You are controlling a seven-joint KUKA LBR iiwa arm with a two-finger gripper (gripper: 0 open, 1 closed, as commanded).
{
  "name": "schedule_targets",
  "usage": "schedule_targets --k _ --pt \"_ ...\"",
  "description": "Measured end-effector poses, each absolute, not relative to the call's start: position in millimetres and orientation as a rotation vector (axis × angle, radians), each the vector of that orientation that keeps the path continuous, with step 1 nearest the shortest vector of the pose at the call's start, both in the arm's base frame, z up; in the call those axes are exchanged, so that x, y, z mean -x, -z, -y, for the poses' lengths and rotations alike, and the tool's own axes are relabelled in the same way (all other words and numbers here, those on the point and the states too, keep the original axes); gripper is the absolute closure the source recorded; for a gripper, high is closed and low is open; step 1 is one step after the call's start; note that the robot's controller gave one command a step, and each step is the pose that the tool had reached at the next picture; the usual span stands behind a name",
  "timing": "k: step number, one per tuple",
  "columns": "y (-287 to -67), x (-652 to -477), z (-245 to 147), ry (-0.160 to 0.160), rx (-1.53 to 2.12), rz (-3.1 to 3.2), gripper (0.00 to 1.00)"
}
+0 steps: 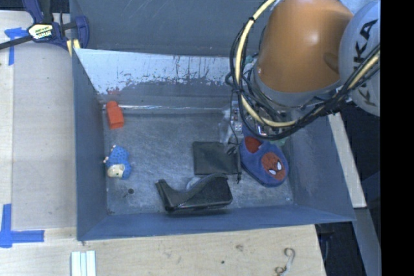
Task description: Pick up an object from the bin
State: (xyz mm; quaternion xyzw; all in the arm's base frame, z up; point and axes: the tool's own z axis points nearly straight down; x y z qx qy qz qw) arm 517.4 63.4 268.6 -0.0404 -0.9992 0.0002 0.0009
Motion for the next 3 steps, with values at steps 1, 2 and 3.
schedule_targets --k 1,2,3 --pt "-160 -525.3 -74 -0.002 0.265 3.126 1.0" --pt "-149 -490.2 -99 0.0 0.337 3.121 1.0" --pt "-150 -492.1 -98 0.0 0.34 3.125 0.0"
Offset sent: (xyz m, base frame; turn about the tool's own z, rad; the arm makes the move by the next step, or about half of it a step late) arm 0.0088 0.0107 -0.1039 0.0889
